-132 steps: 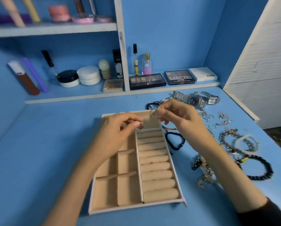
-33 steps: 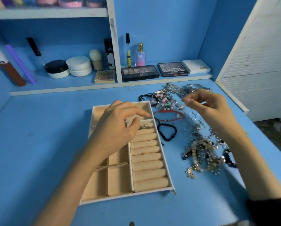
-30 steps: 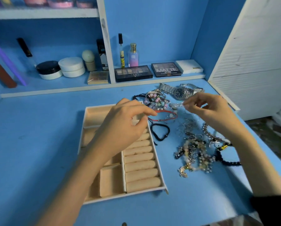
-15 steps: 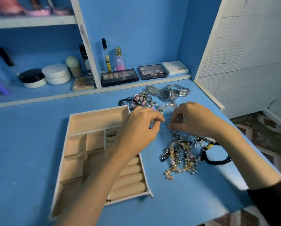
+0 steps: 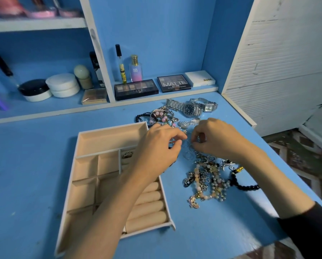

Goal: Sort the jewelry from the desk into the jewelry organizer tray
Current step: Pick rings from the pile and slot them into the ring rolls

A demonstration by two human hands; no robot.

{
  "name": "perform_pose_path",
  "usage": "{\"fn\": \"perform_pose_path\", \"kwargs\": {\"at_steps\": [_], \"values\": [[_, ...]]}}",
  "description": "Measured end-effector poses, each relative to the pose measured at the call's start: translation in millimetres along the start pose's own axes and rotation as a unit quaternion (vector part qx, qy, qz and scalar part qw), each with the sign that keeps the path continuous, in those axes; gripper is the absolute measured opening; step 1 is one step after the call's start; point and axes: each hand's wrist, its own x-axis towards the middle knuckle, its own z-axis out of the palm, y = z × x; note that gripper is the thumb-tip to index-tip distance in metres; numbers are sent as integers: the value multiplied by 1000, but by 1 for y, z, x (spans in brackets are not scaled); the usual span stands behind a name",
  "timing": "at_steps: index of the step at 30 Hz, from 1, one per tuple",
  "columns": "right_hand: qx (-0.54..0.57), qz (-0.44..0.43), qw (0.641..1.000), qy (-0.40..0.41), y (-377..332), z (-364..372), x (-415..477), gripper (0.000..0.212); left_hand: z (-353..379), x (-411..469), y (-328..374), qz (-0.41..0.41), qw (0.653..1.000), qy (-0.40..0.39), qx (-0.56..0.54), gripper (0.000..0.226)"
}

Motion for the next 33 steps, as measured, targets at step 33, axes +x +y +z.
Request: {"fn": "perform_pose_path", "kwargs": {"at_steps": [33], "values": [[410,95,885,197,3,14,-10,7,12,1,0,25,990,-116,81,29]]}}
